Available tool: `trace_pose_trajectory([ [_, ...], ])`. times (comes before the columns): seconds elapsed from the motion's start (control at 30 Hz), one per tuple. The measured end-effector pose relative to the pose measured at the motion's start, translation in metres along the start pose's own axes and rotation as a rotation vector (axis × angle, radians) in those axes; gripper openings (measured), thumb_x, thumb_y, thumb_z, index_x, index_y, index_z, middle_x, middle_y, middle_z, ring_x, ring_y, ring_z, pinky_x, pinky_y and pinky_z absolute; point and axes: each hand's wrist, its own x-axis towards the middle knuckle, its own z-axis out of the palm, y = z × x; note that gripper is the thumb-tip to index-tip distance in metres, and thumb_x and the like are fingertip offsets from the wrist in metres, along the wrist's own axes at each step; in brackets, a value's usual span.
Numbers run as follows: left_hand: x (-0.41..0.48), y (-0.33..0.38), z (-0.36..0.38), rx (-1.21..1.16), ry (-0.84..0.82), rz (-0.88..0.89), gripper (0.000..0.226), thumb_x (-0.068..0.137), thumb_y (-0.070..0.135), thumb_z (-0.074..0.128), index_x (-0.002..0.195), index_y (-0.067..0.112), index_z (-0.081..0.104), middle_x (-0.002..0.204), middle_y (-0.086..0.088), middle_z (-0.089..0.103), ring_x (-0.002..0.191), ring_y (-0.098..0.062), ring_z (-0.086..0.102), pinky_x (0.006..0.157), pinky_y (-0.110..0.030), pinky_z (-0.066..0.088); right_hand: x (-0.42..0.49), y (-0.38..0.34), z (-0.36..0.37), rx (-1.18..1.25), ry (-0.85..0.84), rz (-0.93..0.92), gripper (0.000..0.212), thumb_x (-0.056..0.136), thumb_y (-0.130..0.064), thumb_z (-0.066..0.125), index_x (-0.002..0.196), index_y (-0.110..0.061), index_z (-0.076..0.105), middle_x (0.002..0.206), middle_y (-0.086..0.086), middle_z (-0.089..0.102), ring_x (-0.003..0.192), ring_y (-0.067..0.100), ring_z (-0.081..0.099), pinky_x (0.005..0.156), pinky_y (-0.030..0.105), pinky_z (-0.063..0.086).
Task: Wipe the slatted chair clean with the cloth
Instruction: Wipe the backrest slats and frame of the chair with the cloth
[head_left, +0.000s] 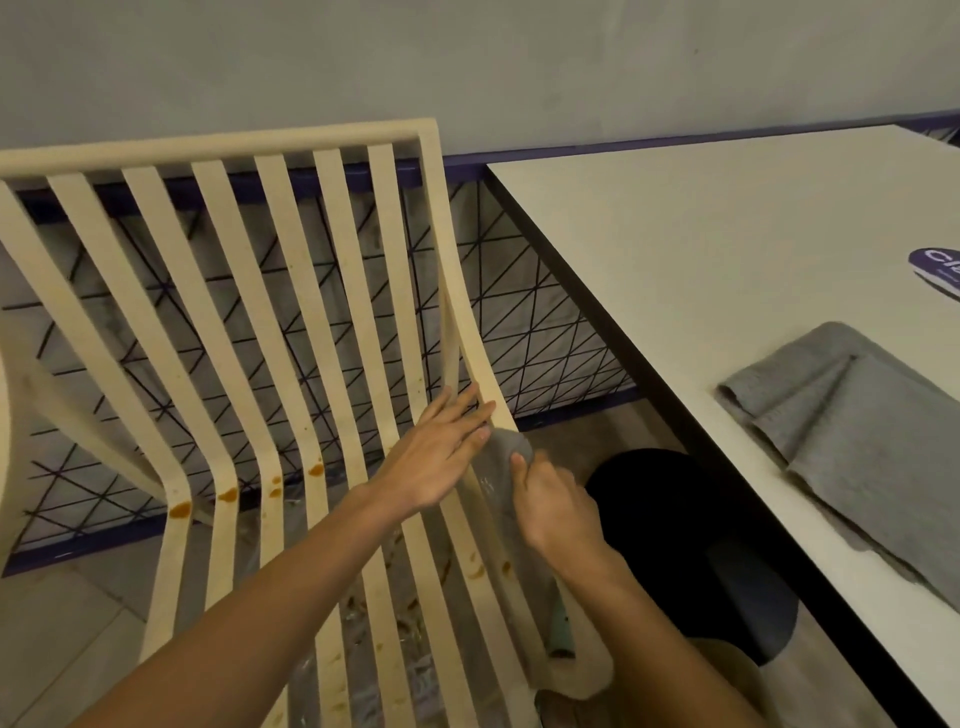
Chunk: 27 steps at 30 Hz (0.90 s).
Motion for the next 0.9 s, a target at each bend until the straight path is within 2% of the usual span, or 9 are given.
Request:
trace_pose_trajectory([
  [0.1,0.016,-0.009,-0.004,-0.142,0.038,-0.013,0.056,0.1,0.05,0.026,0.152,0.03,0.024,0.16,0.017,0.009,0.148,-0.007,-0.001,0.123,-0.036,0.005,0.043,-0.023,0.005,0.057,0.009,-0.025,0.047,0.103,-0.045,0.019,0.121,-0.012,0.047,0.122,0.018,0.057,0.111,0.037,0.055,0.084,0.042,0.04],
  [0.2,0.022,-0.01,-0.01,-0.289,0.143,-0.063,0.05,0.104,0.037,0.031,0.152,0.025,0.023,0.159,0.012,0.018,0.144,0.0,0.008,0.119,-0.024,0.006,0.08,-0.045,0.004,0.092,0.056,-0.079,0.045,0.104,-0.042,0.02,0.119,-0.011,0.048,0.121,0.019,0.058,0.11,0.037,0.055,0.082,0.041,0.038],
  [0.3,0.014,-0.013,-0.012,-0.494,0.251,-0.182,0.047,0.105,0.029,0.034,0.151,0.022,0.028,0.157,0.008,0.025,0.144,-0.003,0.019,0.117,-0.018,0.013,0.112,-0.064,0.008,0.055,0.123,-0.144,0.044,0.104,-0.04,0.019,0.119,-0.009,0.047,0.114,0.017,0.06,0.105,0.036,0.057,0.077,0.039,0.038],
  [0.4,-0.005,-0.019,-0.006,-0.513,0.222,-0.263,0.045,0.105,0.026,0.035,0.15,0.021,0.034,0.156,0.007,0.03,0.144,-0.007,0.024,0.108,-0.013,0.017,0.132,-0.072,0.013,0.062,0.174,-0.183,0.045,0.104,-0.041,0.019,0.117,-0.008,0.046,0.11,0.016,0.062,0.101,0.035,0.06,0.075,0.039,0.04],
  [0.53,-0.039,-0.026,0.006,-0.521,0.184,-0.374,0.041,0.104,0.028,0.039,0.144,0.021,0.045,0.15,0.006,0.042,0.139,-0.011,0.035,0.104,-0.017,0.025,0.131,-0.071,0.017,0.071,0.18,-0.19,0.037,0.104,-0.038,0.024,0.117,-0.009,0.043,0.107,0.017,0.062,0.098,0.036,0.06,0.073,0.037,0.041],
  [0.63,-0.067,-0.028,0.011,-0.574,0.175,-0.437,0.036,0.103,0.028,0.042,0.136,0.022,0.054,0.142,0.006,0.051,0.133,-0.011,0.043,0.103,-0.019,0.03,0.113,-0.059,0.018,0.021,0.162,-0.234,0.034,0.105,-0.029,0.029,0.123,-0.003,0.04,0.107,0.022,0.061,0.097,0.038,0.06,0.072,0.035,0.039],
  [0.7,-0.09,-0.027,0.014,-0.602,0.147,-0.474,0.032,0.103,0.028,0.044,0.131,0.023,0.06,0.137,0.008,0.055,0.129,-0.01,0.047,0.108,-0.025,0.035,0.091,-0.044,0.019,-0.026,0.149,-0.25,0.036,0.105,-0.026,0.03,0.128,0.0,0.038,0.106,0.023,0.061,0.096,0.039,0.06,0.069,0.033,0.036],
  [0.77,-0.111,-0.023,0.019,-0.616,0.118,-0.496,0.03,0.102,0.029,0.047,0.125,0.024,0.065,0.132,0.01,0.059,0.124,-0.008,0.051,0.109,-0.035,0.041,0.065,-0.029,0.02,-0.056,0.144,-0.249,0.037,0.104,-0.025,0.031,0.133,-0.001,0.035,0.111,0.023,0.059,0.097,0.04,0.06,0.07,0.036,0.04],
  [0.9,-0.153,-0.013,0.031,-0.656,0.133,-0.558,0.019,0.098,0.032,0.053,0.101,0.037,0.071,0.117,0.016,0.066,0.114,-0.006,0.059,0.102,-0.04,0.047,0.007,-0.003,0.017,-0.132,0.123,-0.223,0.053,0.103,-0.024,0.033,0.15,-0.007,0.014,0.124,0.02,0.052,0.104,0.038,0.058,0.08,0.04,0.045],
])
